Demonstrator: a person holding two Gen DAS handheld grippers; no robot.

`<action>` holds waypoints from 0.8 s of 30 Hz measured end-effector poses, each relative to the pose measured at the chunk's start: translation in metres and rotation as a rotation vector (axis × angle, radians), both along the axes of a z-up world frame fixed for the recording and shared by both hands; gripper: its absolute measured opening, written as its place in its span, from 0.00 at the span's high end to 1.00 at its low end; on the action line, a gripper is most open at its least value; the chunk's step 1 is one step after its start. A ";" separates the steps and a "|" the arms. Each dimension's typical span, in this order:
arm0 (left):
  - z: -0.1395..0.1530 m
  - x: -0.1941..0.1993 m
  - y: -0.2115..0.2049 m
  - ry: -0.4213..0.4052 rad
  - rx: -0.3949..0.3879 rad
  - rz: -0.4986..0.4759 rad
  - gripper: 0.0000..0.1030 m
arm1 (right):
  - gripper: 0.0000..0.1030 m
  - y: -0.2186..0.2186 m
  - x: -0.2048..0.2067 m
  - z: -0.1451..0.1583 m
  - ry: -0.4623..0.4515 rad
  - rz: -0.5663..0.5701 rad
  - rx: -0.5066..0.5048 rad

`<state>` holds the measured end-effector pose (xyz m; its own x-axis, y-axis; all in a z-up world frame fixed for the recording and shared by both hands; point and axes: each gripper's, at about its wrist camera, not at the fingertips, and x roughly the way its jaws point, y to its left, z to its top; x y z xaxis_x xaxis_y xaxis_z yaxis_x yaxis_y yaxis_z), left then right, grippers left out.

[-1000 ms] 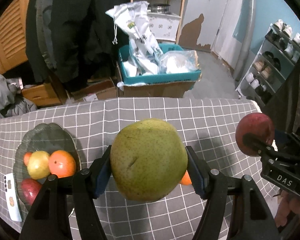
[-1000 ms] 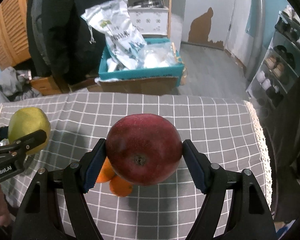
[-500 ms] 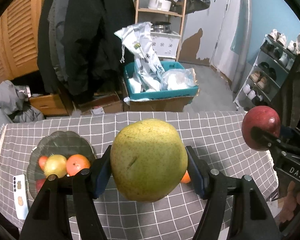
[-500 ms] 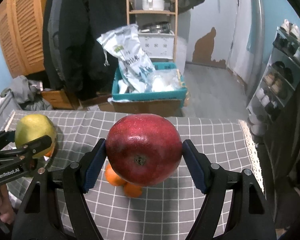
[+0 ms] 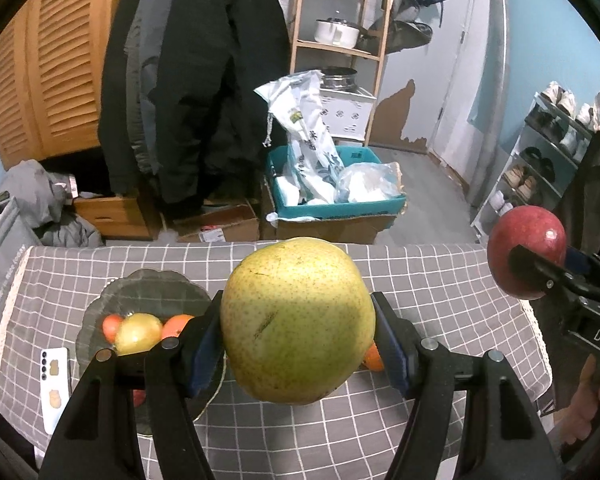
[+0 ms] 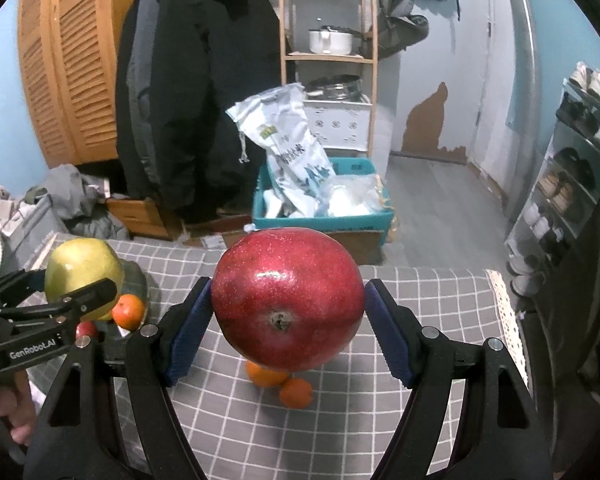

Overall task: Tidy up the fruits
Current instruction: 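Carry the pear with the left tool and the apple with the right over the plate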

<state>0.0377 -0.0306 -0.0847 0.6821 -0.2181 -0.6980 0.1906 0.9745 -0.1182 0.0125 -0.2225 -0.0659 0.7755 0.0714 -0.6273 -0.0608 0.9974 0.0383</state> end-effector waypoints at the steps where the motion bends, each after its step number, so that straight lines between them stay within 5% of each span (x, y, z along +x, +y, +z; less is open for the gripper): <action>1: 0.000 0.000 0.003 -0.001 0.000 0.007 0.32 | 0.26 0.003 0.001 0.000 0.000 0.006 0.000; 24: -0.016 -0.008 0.095 0.026 -0.006 0.183 0.32 | 0.26 0.115 0.043 -0.005 0.047 0.192 0.032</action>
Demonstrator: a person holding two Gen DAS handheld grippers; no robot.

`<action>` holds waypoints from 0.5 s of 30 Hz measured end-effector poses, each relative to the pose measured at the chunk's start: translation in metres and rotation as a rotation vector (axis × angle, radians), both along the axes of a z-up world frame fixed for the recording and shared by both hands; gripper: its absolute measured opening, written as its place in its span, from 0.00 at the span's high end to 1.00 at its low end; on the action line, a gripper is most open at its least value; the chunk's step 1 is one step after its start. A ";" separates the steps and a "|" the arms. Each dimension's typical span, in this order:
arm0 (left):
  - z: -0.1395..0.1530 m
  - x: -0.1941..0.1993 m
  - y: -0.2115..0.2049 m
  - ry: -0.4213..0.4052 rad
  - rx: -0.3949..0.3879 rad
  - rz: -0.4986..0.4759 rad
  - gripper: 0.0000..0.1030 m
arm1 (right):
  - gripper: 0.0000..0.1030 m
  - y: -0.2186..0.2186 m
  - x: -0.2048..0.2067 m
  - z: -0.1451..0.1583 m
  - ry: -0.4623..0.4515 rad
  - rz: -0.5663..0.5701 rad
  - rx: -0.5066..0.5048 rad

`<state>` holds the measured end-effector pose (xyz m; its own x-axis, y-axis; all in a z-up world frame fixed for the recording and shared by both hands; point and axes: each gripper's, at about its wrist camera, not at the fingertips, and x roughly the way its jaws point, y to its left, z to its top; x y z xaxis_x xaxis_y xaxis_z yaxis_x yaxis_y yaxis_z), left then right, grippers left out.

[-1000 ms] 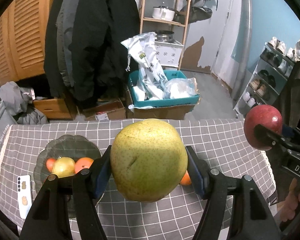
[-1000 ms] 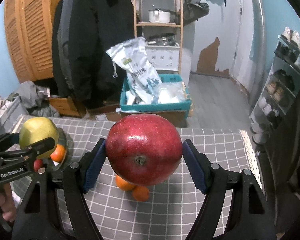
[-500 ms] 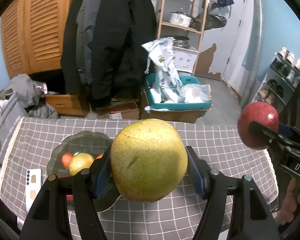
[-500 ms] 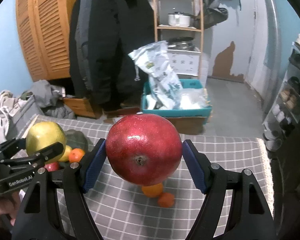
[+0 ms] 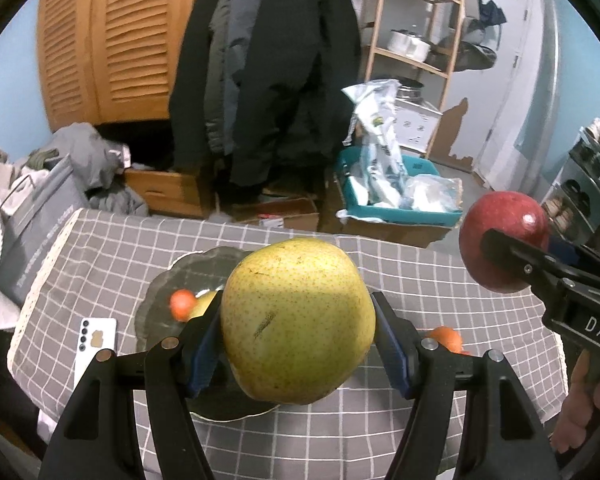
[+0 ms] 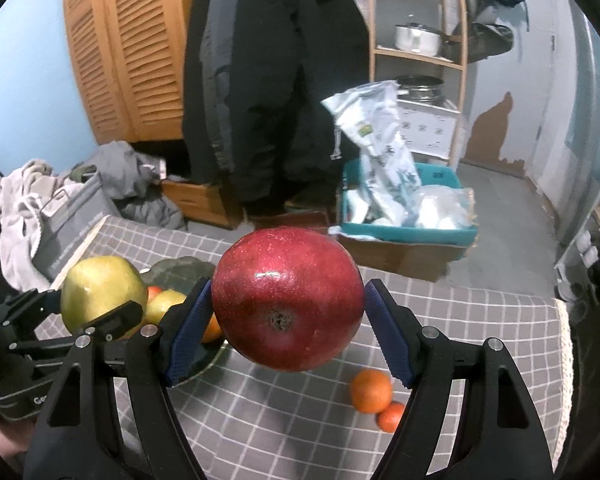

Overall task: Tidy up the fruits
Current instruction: 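Carry the pear with the left tool and the apple with the right over the plate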

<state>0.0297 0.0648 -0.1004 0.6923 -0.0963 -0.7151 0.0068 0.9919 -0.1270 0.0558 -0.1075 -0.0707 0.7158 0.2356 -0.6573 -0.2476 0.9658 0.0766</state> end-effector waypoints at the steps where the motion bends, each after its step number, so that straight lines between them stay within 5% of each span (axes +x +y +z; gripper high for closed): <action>1: -0.003 0.001 0.004 0.007 0.000 0.008 0.32 | 0.26 0.005 0.002 -0.002 0.006 0.009 0.000; 15: -0.067 0.020 0.039 0.159 0.002 0.082 0.32 | 0.26 0.054 0.037 -0.047 0.117 0.082 0.016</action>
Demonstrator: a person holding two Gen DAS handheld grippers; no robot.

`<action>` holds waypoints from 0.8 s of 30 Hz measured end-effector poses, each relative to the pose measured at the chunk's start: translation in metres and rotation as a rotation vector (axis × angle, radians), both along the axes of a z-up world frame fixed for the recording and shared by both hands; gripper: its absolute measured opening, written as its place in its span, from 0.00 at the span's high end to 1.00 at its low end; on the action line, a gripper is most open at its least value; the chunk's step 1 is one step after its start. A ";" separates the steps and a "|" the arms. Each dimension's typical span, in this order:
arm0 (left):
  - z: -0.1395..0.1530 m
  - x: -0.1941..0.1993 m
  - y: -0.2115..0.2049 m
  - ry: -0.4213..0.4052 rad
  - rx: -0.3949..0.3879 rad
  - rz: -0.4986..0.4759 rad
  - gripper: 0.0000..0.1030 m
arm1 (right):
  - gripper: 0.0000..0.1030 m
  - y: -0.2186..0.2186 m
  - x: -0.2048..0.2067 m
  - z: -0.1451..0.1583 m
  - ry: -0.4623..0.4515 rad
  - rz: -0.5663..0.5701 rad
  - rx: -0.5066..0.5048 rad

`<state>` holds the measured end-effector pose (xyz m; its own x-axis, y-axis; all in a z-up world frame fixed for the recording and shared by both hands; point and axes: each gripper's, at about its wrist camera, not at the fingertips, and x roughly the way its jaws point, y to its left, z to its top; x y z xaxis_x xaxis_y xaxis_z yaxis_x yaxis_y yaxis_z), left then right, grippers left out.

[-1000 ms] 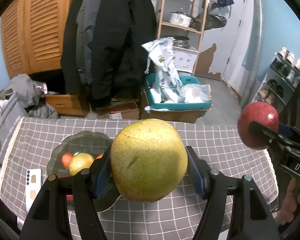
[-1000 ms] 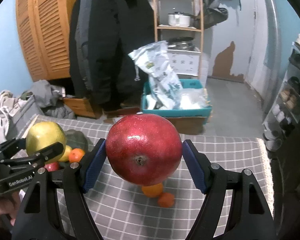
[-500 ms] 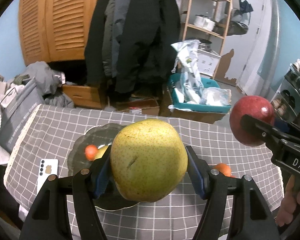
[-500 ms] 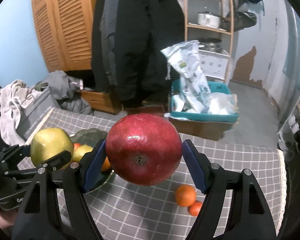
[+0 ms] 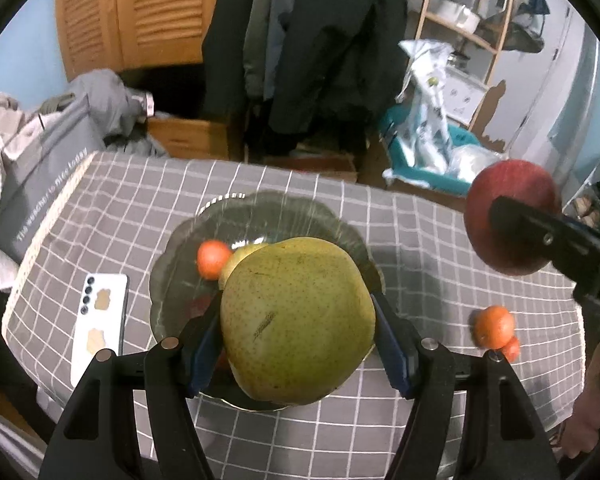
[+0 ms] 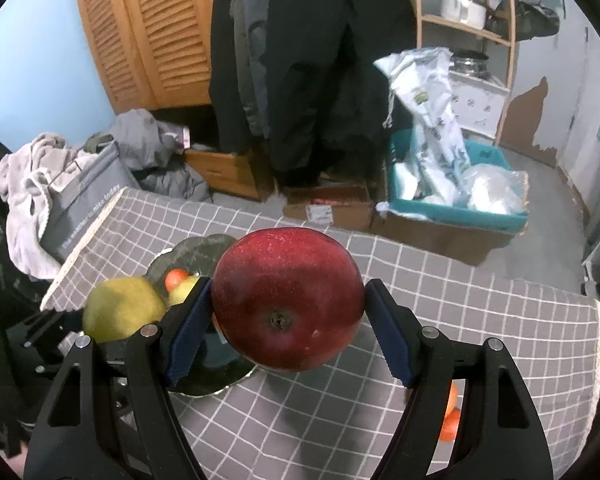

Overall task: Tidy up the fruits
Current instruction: 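Carry the pear with the left tool and the apple with the right over the plate, then lower the pear into the plate and open the left tool while the right tool releases the apple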

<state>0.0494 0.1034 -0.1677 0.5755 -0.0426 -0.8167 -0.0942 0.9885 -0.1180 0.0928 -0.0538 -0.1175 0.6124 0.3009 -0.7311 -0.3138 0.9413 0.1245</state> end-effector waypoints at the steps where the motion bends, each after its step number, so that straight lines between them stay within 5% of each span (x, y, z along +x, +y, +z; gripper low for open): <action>1: -0.005 0.002 0.000 0.012 0.000 0.001 0.32 | 0.26 0.002 0.002 -0.005 0.009 0.004 0.001; 20: -0.074 0.022 0.008 0.224 -0.037 0.018 0.32 | 0.26 0.023 0.023 -0.060 0.134 0.037 -0.019; 23: -0.066 0.020 0.007 0.188 -0.044 0.012 0.32 | 0.26 0.025 0.025 -0.063 0.139 0.041 -0.018; 24: -0.061 0.019 0.007 0.164 -0.035 0.006 0.24 | 0.26 0.026 0.025 -0.063 0.139 0.042 -0.018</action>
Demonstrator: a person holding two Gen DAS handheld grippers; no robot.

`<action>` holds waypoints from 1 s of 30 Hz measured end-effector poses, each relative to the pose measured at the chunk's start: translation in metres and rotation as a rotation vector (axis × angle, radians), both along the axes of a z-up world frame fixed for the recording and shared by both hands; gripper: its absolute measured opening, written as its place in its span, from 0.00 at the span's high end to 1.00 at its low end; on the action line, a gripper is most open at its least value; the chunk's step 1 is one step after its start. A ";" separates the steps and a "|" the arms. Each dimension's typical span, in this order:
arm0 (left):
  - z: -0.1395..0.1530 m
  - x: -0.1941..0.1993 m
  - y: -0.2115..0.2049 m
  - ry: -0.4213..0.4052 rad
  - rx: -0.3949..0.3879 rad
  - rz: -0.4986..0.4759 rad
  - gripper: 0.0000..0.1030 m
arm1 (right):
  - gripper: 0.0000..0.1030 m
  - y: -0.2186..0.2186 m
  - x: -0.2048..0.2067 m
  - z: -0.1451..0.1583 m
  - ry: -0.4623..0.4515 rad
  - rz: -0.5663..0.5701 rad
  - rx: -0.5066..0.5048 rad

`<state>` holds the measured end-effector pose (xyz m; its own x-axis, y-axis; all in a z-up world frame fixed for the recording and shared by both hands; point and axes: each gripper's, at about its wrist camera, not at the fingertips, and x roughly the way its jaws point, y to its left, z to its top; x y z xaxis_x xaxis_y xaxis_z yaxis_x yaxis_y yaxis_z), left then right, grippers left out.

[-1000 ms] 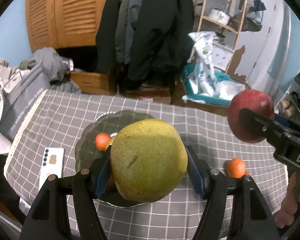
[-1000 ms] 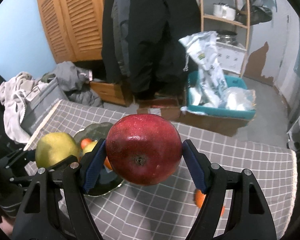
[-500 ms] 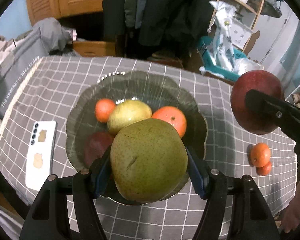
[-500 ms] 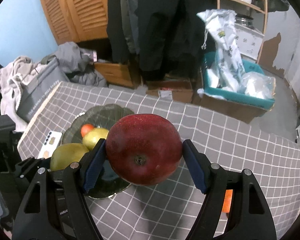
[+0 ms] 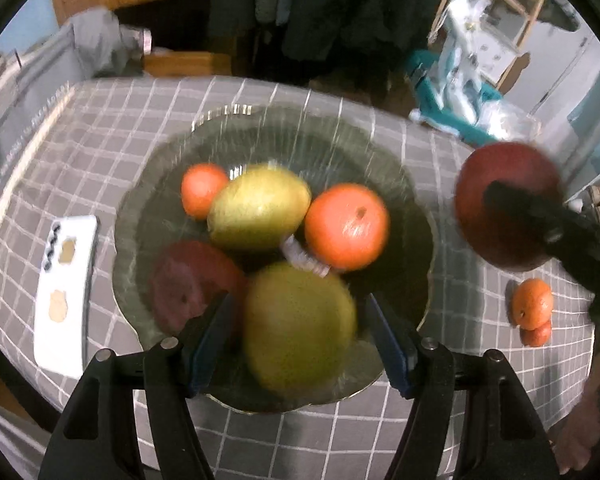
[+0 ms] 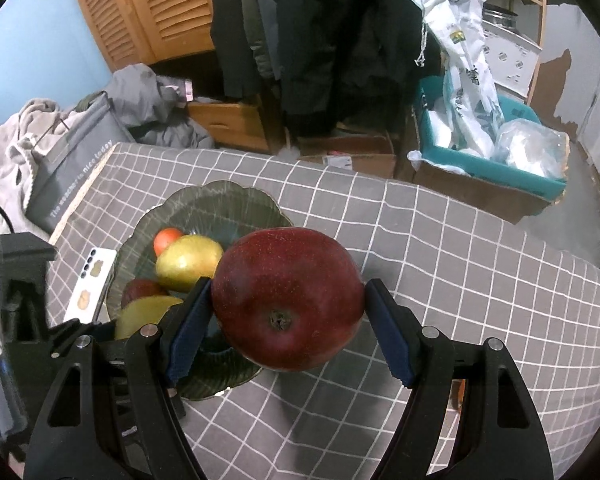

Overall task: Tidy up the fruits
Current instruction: 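Lower the pear into the plate and open the left tool while the right tool releases the apple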

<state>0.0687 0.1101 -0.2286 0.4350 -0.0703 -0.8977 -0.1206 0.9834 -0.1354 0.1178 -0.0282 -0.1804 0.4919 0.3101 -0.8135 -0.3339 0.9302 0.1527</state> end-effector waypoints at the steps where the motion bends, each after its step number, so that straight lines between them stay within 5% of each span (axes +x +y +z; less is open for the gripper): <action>1: 0.004 0.000 -0.001 -0.015 0.014 -0.003 0.16 | 0.26 0.000 0.000 0.000 0.001 0.000 0.000; 30: 0.034 0.016 0.087 -0.105 0.027 0.240 0.15 | 0.26 0.058 0.053 -0.038 0.090 0.099 0.009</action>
